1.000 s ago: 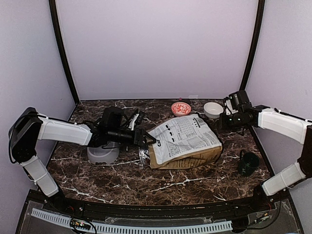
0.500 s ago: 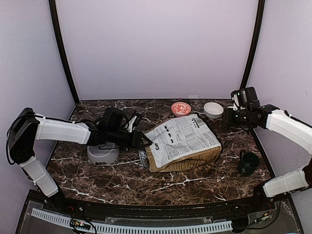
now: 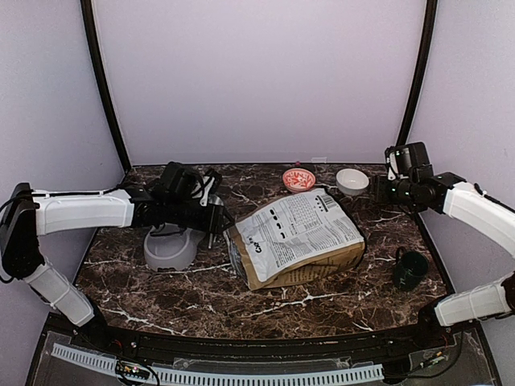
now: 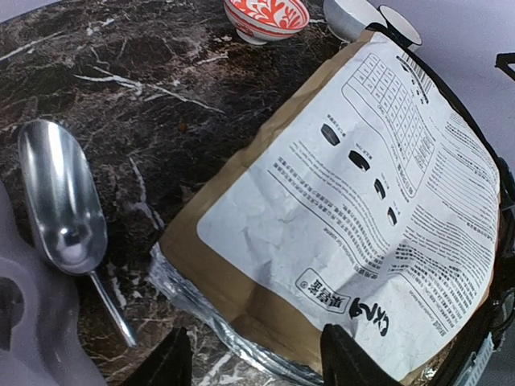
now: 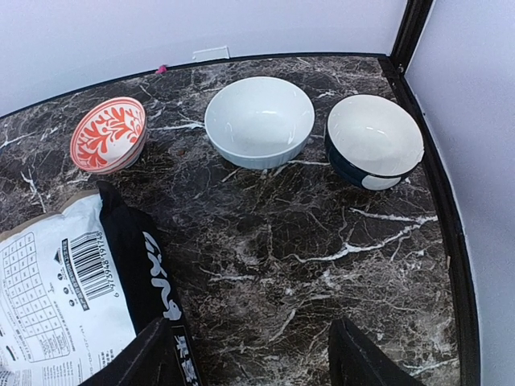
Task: Serve the pet food
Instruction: Adjust the pet food bag at the center of the board, then pick up the spatula from the center of the board.
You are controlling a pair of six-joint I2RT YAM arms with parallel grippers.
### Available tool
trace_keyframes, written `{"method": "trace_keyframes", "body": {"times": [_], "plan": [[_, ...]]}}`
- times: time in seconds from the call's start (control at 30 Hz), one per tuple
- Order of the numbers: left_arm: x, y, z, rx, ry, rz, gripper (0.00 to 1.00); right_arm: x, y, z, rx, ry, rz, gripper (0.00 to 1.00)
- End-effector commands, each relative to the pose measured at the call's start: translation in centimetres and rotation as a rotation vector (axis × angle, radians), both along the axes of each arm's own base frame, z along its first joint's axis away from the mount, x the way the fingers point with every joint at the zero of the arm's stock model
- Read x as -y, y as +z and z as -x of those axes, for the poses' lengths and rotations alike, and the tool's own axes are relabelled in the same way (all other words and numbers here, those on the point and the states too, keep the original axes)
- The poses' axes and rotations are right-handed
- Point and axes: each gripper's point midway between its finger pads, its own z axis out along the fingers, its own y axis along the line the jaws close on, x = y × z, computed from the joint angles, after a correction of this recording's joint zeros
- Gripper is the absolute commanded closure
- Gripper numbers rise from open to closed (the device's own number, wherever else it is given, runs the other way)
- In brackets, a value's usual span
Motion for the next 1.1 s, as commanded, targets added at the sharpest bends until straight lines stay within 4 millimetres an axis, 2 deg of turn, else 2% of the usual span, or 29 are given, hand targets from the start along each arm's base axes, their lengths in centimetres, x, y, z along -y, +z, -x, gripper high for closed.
{"method": "trace_keyframes", "body": {"times": [0.0,0.13,0.3,0.77,1.07], "plan": [[-2.9,2.4,-1.5,0.078,0.075,-0.131,0.42,0.5,0.8,-0.2,0.034,-0.023,-0.002,0.33],[-4.1,2.4,-2.6,0.060,0.120,-0.195,0.39,0.2,1.2,-0.3,0.038,-0.015,-0.012,0.32],[-4.3,0.2,-3.0,0.008,0.113,-0.258,0.39,0.3,1.0,0.1,0.030,-0.013,-0.013,0.31],[-5.0,-5.8,-4.3,-0.113,0.197,-0.399,0.52,0.2,0.8,0.5,0.023,-0.005,-0.027,0.31],[-5.3,-8.2,-4.9,-0.138,0.224,-0.449,0.58,0.1,0.5,0.4,0.016,-0.001,-0.019,0.31]]}}
